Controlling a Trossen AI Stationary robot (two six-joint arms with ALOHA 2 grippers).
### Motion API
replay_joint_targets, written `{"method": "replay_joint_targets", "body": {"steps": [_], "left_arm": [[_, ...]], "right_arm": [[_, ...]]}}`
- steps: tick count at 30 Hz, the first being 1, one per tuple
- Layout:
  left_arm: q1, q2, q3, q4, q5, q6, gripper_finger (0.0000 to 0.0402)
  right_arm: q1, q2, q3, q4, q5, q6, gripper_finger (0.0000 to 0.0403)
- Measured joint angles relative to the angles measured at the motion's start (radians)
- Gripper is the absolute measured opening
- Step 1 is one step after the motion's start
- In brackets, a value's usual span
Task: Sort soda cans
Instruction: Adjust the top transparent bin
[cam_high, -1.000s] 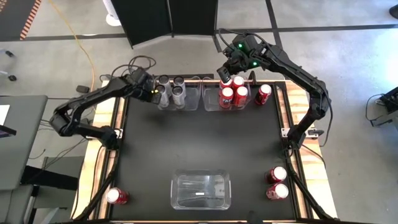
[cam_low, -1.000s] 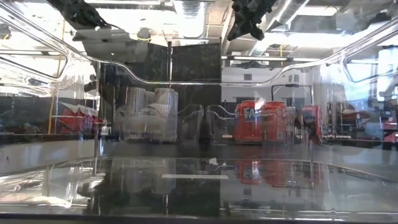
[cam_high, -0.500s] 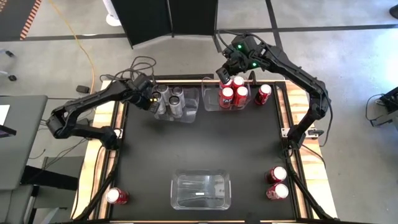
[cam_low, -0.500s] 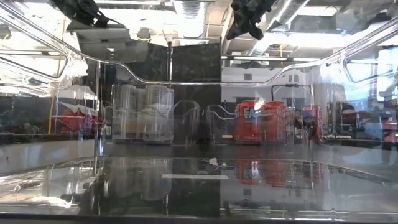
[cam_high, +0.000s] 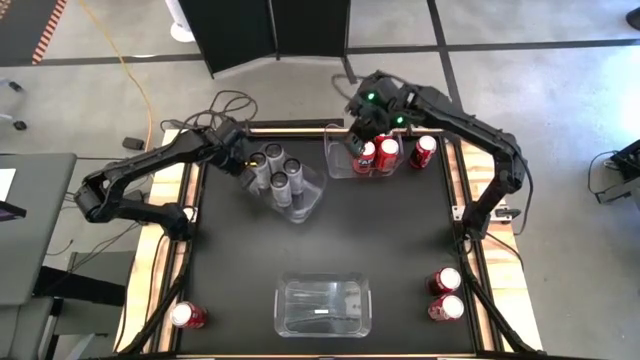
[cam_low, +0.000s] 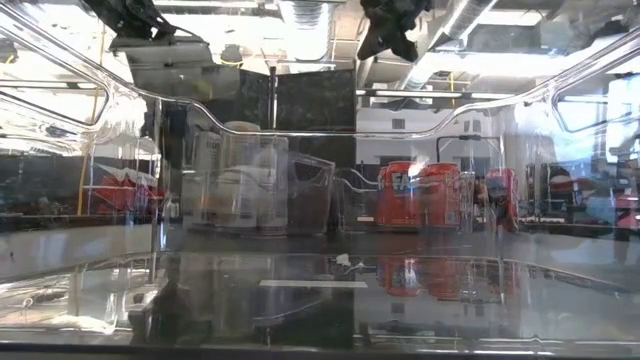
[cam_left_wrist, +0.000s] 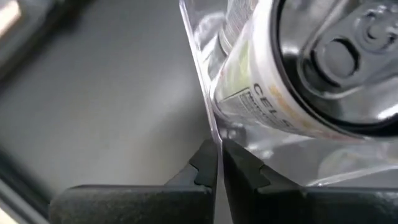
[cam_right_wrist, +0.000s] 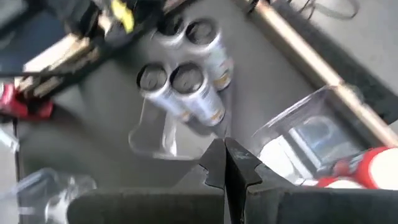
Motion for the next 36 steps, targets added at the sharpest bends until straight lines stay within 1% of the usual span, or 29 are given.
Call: {"method": "replay_joint_targets", "body": {"steps": [6, 9, 12, 15, 20, 23, 27, 33, 36], "left_arm": [[0.001, 0.011, 0.000, 0.121, -0.007, 0.205, 0.0011], [0.001, 0.030, 0.000, 0.173, 0.004, 0.305, 0.0011], [0.001, 0.057, 0.000, 0.217, 0.017, 0.365, 0.0011], [0.001, 0.097, 0.000, 0.247, 0.027, 0.387, 0.0011], [0.001, 0.145, 0.009, 0.281, 0.029, 0.349, 0.0012], [0.001, 0.149, 0.009, 0.290, 0.028, 0.305, 0.0024], [0.001, 0.130, 0.015, 0.276, 0.026, 0.189, 0.0051], [0.001, 0.102, 0.091, 0.211, 0.025, 0.136, 0.0110], [0.001, 0.103, 0.149, 0.127, 0.025, 0.073, 0.0140]], "right_arm": [[0.074, 0.024, 0.000, 0.007, -0.001, -0.002, 0.0015], [0.090, 0.032, 0.000, -0.002, 0.000, 0.003, 0.0015], [0.104, 0.042, 0.000, 0.002, 0.000, 0.013, 0.0015], [0.104, 0.045, 0.000, -0.005, 0.000, 0.014, 0.0015], [0.103, 0.045, 0.000, -0.005, 0.004, 0.025, 0.0015], [0.103, 0.045, 0.000, -0.009, 0.007, 0.025, 0.0015], [0.103, 0.045, 0.000, -0.010, 0.007, 0.025, 0.0015], [0.082, 0.045, 0.000, -0.009, 0.010, 0.017, 0.0015], [0.066, 0.045, 0.000, -0.015, 0.011, 0.010, 0.0015]]}}
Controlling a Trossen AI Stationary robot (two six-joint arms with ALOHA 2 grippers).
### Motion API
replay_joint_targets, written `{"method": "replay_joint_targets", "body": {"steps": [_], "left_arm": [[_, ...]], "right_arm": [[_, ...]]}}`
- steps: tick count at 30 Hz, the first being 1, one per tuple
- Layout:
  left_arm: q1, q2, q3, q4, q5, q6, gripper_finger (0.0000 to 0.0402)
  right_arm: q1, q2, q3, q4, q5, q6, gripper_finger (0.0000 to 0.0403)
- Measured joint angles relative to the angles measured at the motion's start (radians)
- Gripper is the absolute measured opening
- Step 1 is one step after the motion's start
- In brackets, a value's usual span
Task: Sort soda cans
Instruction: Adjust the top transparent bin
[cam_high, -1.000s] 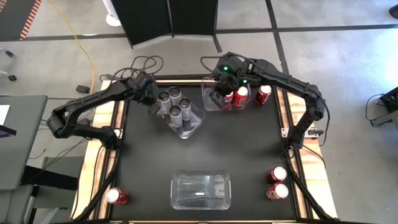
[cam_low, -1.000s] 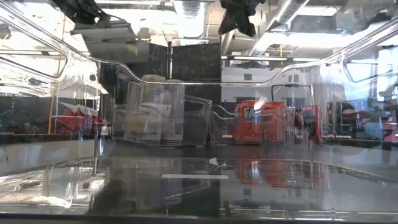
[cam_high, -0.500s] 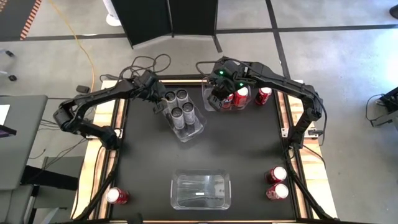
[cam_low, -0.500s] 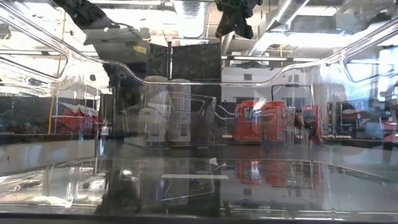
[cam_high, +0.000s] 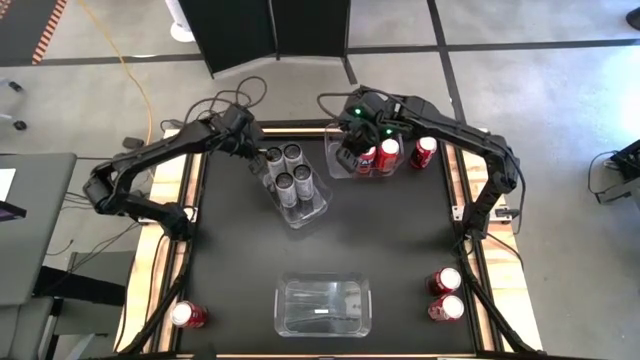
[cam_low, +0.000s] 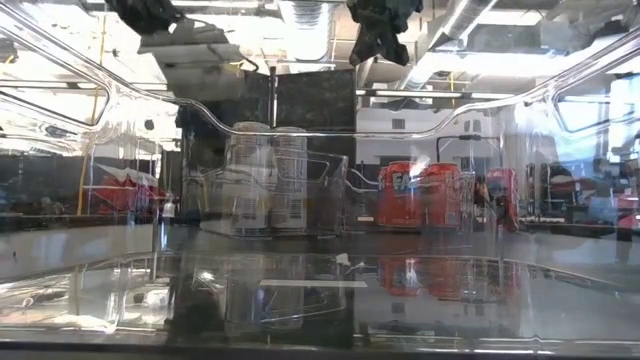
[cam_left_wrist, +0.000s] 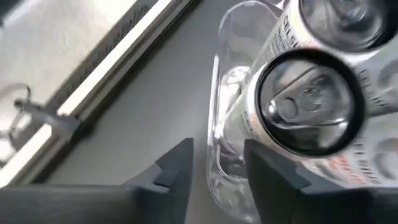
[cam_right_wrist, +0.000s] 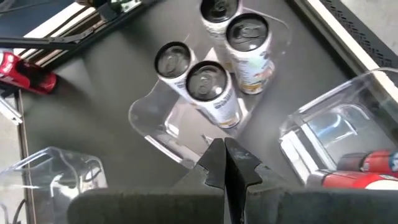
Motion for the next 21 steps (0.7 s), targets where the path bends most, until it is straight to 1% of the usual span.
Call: {"method": "replay_joint_targets", "body": {"steps": [3, 5, 8, 11, 13, 16, 19, 21], "left_arm": [[-0.007, -0.007, 0.059, -0.128, 0.029, -0.058, 0.0160], [-0.027, -0.037, 0.064, -0.178, 0.033, -0.071, 0.0165], [-0.066, -0.112, 0.045, -0.185, 0.035, -0.134, 0.0166], [-0.118, -0.191, 0.015, -0.189, 0.027, -0.248, 0.0166], [-0.172, -0.246, -0.010, -0.183, 0.025, -0.329, 0.0166], [-0.268, -0.301, -0.060, -0.173, -0.021, -0.442, 0.0167], [-0.381, -0.329, -0.131, -0.131, -0.114, -0.523, 0.0167], [-0.447, -0.332, -0.182, -0.093, -0.155, -0.581, 0.0167]], "right_arm": [[-0.014, 0.000, 0.000, -0.042, 0.000, -0.035, 0.0015], [-0.024, 0.000, 0.000, -0.080, 0.000, -0.078, 0.0015], [-0.033, 0.000, 0.000, -0.142, 0.000, -0.140, 0.0015], [-0.042, 0.000, 0.000, -0.192, -0.001, -0.180, 0.0015], [-0.044, -0.002, -0.012, -0.212, -0.016, -0.203, 0.0014], [-0.044, -0.004, -0.083, -0.200, -0.067, -0.212, 0.0008], [-0.035, -0.003, -0.195, -0.172, -0.144, -0.214, 0.0003], [-0.020, -0.003, -0.266, -0.128, -0.151, -0.214, 0.0003]]}}
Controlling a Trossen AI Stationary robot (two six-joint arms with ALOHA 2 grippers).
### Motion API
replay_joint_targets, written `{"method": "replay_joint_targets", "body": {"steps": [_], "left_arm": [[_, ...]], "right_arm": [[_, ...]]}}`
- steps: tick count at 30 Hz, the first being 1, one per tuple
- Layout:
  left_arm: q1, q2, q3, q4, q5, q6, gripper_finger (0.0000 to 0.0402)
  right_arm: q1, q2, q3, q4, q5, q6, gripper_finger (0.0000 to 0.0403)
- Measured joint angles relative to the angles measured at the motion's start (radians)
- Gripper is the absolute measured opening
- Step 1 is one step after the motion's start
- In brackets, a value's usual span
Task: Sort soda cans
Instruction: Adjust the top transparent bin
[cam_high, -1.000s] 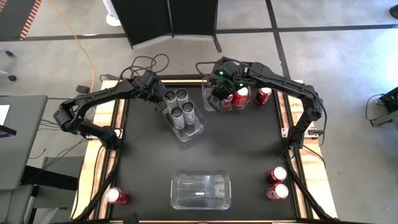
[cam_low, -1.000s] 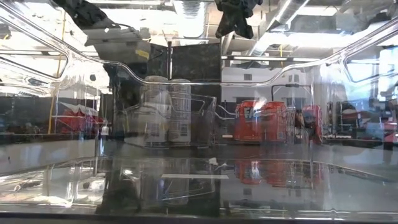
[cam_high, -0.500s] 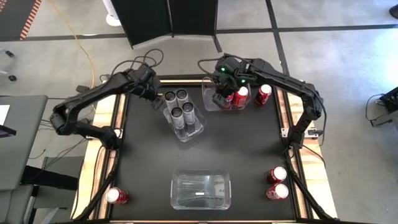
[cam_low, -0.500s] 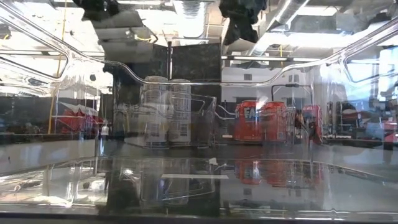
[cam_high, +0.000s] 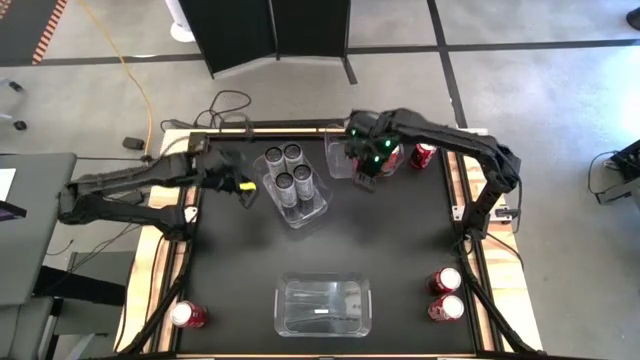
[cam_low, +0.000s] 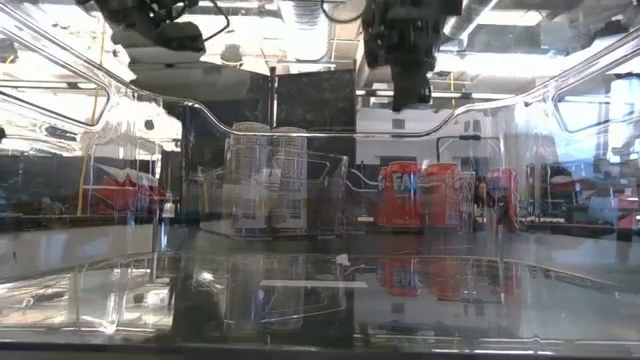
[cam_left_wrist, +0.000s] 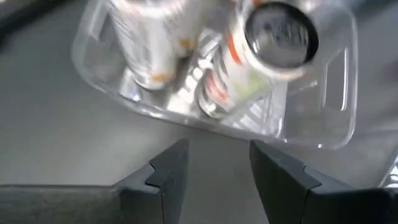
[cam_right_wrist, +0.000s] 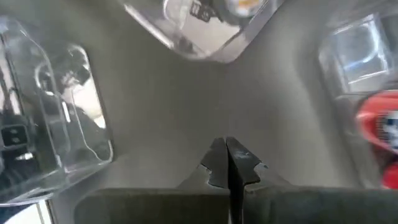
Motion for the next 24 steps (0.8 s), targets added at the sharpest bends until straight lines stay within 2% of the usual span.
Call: {"method": "replay_joint_targets", "body": {"steps": [2, 6, 11, 17, 24], "left_arm": [[-0.051, 0.002, -0.049, 0.049, -0.021, -0.061, 0.0167], [-0.113, 0.001, -0.143, 0.186, -0.050, -0.162, 0.0167], [-0.130, 0.001, -0.232, 0.274, -0.066, -0.238, 0.0167], [-0.115, 0.001, -0.276, 0.302, -0.087, -0.228, 0.0167], [-0.044, 0.066, -0.297, 0.391, -0.094, -0.144, 0.0167]], "right_arm": [[0.016, 0.000, -0.064, 0.057, -0.001, 0.002, 0.0002], [0.039, 0.000, -0.191, 0.306, 0.008, 0.067, 0.0001], [0.043, 0.001, -0.280, 0.466, 0.103, 0.134, 0.0001], [0.041, 0.004, -0.350, 0.599, 0.113, 0.182, 0.0000], [0.055, 0.003, -0.354, 0.643, 0.113, 0.187, 0.0000]]}}
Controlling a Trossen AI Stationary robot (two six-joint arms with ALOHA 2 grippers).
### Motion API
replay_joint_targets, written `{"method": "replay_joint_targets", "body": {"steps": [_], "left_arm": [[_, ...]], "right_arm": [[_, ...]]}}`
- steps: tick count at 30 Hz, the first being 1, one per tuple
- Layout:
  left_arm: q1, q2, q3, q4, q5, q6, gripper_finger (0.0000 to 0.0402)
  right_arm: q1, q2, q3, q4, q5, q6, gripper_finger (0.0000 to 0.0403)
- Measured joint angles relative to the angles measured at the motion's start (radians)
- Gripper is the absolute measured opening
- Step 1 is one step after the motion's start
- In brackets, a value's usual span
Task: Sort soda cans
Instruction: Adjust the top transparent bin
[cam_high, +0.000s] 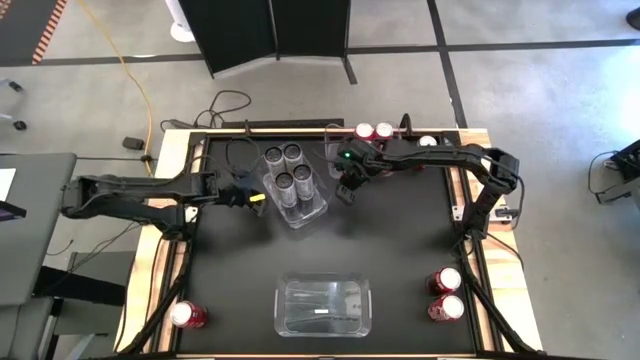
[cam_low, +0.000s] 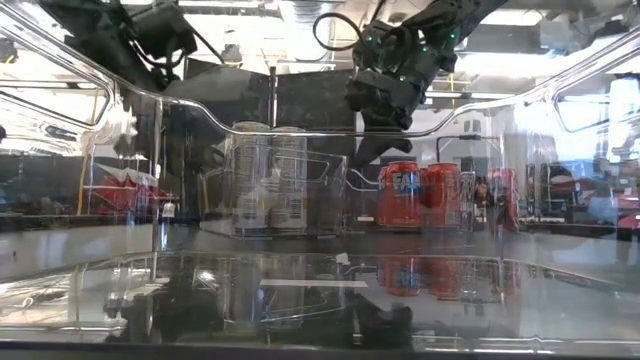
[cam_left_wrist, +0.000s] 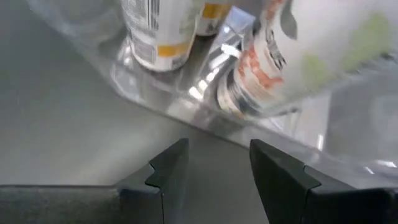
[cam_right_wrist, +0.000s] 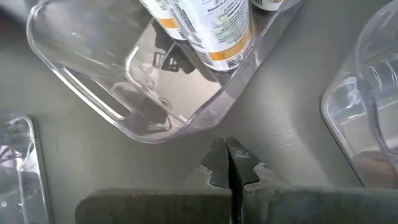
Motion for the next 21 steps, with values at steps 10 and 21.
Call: {"method": "replay_joint_targets", "body": {"steps": [10, 21], "left_arm": [[0.127, 0.088, 0.000, 0.082, 0.023, 0.150, 0.0167], [0.317, 0.089, -0.001, 0.144, -0.003, 0.310, 0.0167]], "right_arm": [[0.040, 0.000, 0.000, 0.000, 0.024, -0.002, 0.0000], [0.075, 0.000, -0.001, -0.004, 0.026, 0.039, 0.0000]]}}
